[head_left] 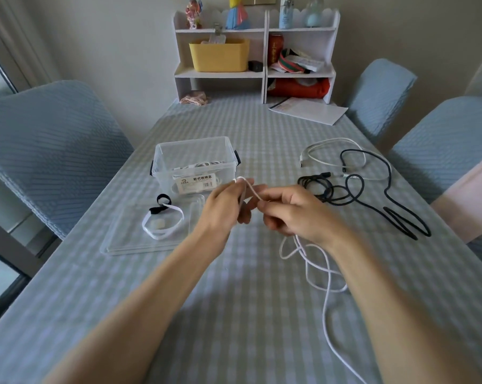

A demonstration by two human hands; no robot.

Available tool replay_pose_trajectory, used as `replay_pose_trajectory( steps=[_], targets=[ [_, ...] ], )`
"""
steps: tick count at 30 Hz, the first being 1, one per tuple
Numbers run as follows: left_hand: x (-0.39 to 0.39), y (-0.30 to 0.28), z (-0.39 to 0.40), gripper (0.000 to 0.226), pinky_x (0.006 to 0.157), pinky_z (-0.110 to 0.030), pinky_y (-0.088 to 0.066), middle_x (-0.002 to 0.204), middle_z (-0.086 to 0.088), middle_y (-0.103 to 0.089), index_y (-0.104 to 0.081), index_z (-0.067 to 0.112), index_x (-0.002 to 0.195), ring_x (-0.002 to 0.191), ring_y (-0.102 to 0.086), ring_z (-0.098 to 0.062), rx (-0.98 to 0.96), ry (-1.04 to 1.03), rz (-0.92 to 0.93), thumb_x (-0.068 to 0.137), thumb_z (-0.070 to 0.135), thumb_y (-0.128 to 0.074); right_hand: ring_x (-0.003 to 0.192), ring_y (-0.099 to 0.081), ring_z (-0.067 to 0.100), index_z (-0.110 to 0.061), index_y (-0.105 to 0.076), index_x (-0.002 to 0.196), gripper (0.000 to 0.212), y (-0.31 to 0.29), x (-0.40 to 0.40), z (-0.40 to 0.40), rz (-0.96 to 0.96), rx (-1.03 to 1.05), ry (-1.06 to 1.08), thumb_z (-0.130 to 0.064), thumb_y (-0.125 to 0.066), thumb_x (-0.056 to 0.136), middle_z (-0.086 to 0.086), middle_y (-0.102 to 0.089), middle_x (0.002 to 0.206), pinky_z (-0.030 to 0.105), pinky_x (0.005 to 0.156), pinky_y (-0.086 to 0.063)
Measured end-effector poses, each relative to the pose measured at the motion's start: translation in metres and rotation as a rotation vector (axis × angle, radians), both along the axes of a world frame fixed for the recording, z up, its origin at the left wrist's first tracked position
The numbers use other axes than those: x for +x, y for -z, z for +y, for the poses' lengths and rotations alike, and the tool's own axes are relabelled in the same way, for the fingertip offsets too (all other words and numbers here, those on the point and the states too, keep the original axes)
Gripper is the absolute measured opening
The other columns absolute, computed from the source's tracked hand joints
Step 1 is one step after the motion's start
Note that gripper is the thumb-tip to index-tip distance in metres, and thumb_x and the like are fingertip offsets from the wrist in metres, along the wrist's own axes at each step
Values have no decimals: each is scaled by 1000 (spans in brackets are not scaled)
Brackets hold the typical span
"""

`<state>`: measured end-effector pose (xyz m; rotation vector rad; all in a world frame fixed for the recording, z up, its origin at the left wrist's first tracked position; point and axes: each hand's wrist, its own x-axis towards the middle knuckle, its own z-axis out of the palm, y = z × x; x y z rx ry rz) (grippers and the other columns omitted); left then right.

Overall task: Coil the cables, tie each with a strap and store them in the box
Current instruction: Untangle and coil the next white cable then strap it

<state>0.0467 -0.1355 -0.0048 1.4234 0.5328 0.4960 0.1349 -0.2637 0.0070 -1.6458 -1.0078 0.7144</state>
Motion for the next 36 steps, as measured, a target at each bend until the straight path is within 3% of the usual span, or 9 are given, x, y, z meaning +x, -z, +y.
replay_pose_trajectory(
  steps=[6, 14, 17, 19, 23, 27, 31, 33, 36],
  targets=[
    [-3, -8, 17, 29, 73, -25, -42, 108, 1, -76, -56, 7, 121, 83, -60, -12, -350, -151, -262, 108, 22, -35, 46, -48, 12, -8, -67, 84, 29, 1, -9, -3, 28, -205, -102, -24, -52, 102, 3, -57, 54, 21, 48, -40],
    [-16, -23, 36, 33, 86, -34, -54, 62, 4, -54, -63, -1, 105, 57, -61, -12, -820, -107, -559, 107, 18, -36, 44, -41, 11, -6, -61, 68, 38, 12, -3, 3, 171, -229, -149, -26, -55, 100, 4, -49, 51, 20, 46, -34],
    [-20, -25, 43, 34, 62, -24, -53, 56, 6, -40, -62, 2, 98, 43, -40, -6, -894, -78, -596, 106, 17, -32, 46, -43, 12, -7, -57, 61, 34, 14, 9, -2, 269, -181, -177, -20, -64, 92, 5, -49, 53, 20, 47, -36],
    [-22, -23, 49, 35, 46, -18, -38, 53, 8, -35, -61, 5, 93, 40, -30, -5, -916, -32, -607, 104, 16, -30, 48, -44, 13, -10, -55, 58, 32, 15, 17, -5, 325, -150, -219, -17, -68, 86, 6, -49, 54, 21, 49, -38],
    [-25, -19, 60, 34, 40, -18, -21, 50, 10, -32, -59, 8, 90, 36, -24, -7, -837, -4, -578, 102, 15, -28, 50, -48, 13, -11, -57, 64, 23, 17, 25, -13, 339, -181, -179, -9, -64, 85, 6, -55, 59, 21, 47, -38],
    [-29, -21, 62, 29, 39, -19, -19, 51, 5, -40, -62, 7, 89, 36, -20, -6, -431, 5, -398, 102, 18, -38, 50, -37, 14, -14, -67, 68, 22, 20, 30, -14, 296, -180, 35, -3, -65, 87, 8, -56, 63, 17, 39, -26],
    [-26, -5, 35, 23, 50, -17, -37, 80, 5, -73, -66, 4, 79, 53, -49, -4, 503, 86, -64, 96, 19, -63, 44, -32, 11, -10, -68, 79, 9, 19, 26, -8, 302, -95, 147, -4, -70, 85, 9, -48, 62, 20, 42, -21],
    [-18, 13, 19, 35, 58, -14, -39, 82, 1, -72, -55, 15, 63, 72, -64, 0, 886, 203, 28, 88, 30, -73, 44, -38, 10, -9, -68, 82, 6, 17, 21, -8, 294, -54, 178, -6, -71, 86, 6, -53, 61, 18, 39, -26],
    [-8, 22, 10, 49, 51, -17, -29, 63, -6, -54, -52, 8, 64, 57, -46, -19, 1064, 214, 68, 81, 50, -72, 44, -47, 7, -10, -71, 85, 3, 16, 14, -15, 245, -40, 206, -9, -71, 87, 2, -62, 61, 17, 41, -33]
  ],
)
